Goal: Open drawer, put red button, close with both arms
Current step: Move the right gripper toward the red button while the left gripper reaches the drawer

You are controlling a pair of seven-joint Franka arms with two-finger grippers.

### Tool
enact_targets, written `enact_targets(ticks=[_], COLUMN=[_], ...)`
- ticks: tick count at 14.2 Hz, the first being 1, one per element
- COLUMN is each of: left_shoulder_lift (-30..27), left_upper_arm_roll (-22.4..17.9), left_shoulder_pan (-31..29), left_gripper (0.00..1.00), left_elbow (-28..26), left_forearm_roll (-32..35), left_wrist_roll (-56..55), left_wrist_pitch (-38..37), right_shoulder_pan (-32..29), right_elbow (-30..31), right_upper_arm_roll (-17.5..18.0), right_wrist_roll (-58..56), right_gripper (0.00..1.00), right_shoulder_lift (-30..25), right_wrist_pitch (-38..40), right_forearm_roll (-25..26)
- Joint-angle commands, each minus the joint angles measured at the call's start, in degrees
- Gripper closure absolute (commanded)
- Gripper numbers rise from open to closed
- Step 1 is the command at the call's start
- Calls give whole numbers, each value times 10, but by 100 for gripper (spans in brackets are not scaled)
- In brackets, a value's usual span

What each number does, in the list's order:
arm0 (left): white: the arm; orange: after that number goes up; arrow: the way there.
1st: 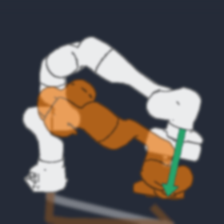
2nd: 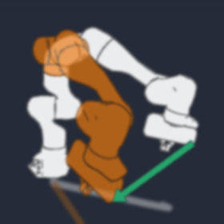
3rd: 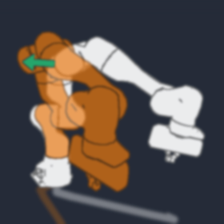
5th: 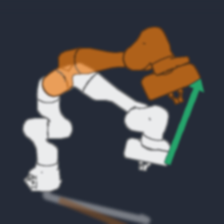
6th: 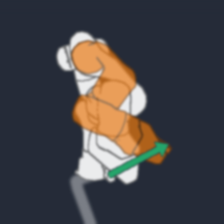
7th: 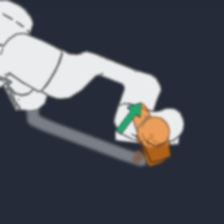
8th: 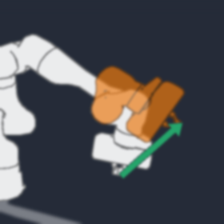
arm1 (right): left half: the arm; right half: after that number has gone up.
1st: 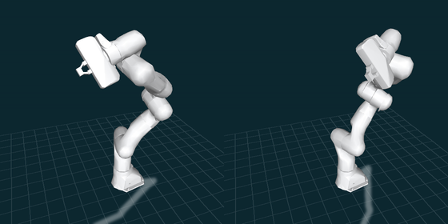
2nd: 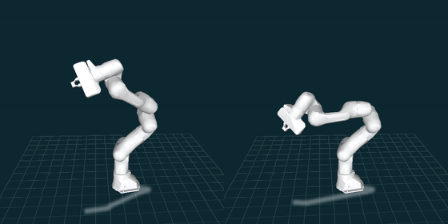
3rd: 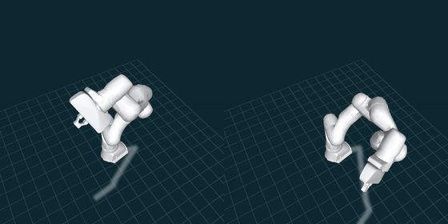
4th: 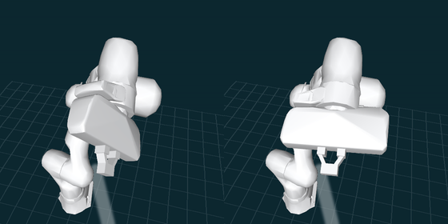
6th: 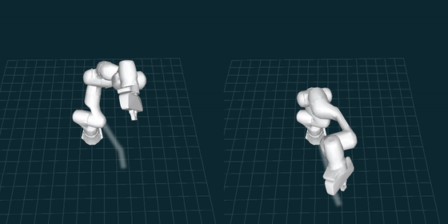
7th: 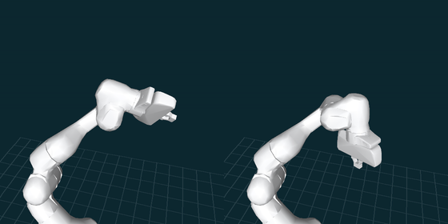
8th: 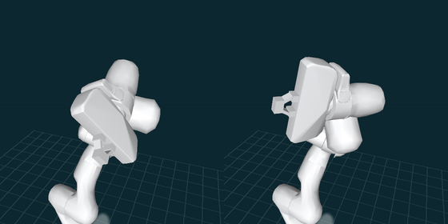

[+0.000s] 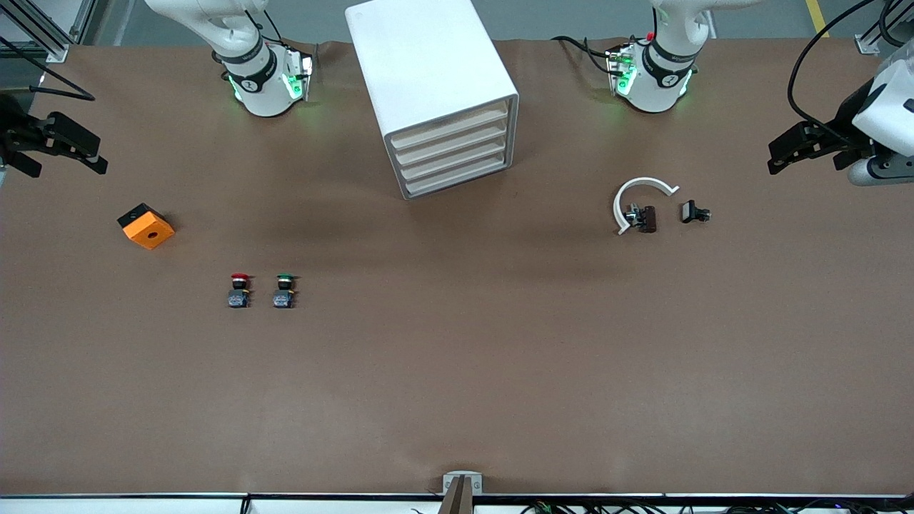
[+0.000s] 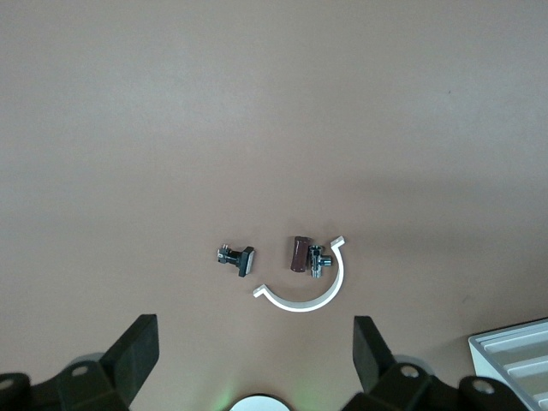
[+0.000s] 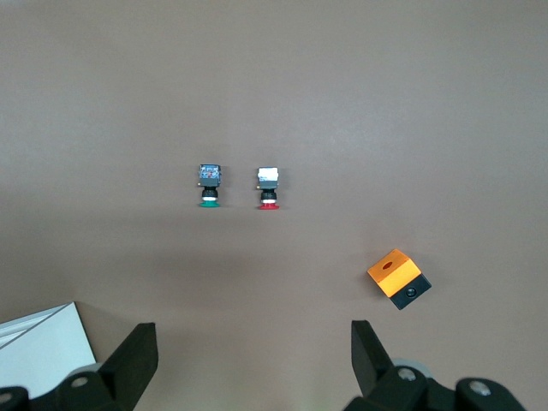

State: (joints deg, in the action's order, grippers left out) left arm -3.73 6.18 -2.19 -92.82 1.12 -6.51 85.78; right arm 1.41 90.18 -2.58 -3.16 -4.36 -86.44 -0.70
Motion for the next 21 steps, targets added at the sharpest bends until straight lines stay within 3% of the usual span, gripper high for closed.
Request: enact_targets(ticks=[1,5,12,18,21], left_shoulder_lift=[11,40,115,160,198], left_upper_arm_roll=[1,1,1,5,5], left_shoulder_pan=[1,3,6,46,61], left_gripper=[0,0,0,0,0], left_elbow=[14,46,48,48,49], left_forearm_roll=[13,13,-1,-49,-104], left_wrist_roll=[6,4,-9,-204,-336], left_wrist_pitch=[0,-2,-3,0,0], right_shoulder_pan=[2,2,16,46,59], right_elbow=[-14,-14,-14,-14,-13], right_upper_arm_roll=[2,1,3,3,3], right_wrist_roll=[-4,-4,-4,-2,-2], right_gripper=[0,0,0,0,0], right_shoulder_lift=[7,7,22,53,63], right_wrist_pitch=[5,5,4,-25,-39], right_forearm_roll=[11,11,34,40,43])
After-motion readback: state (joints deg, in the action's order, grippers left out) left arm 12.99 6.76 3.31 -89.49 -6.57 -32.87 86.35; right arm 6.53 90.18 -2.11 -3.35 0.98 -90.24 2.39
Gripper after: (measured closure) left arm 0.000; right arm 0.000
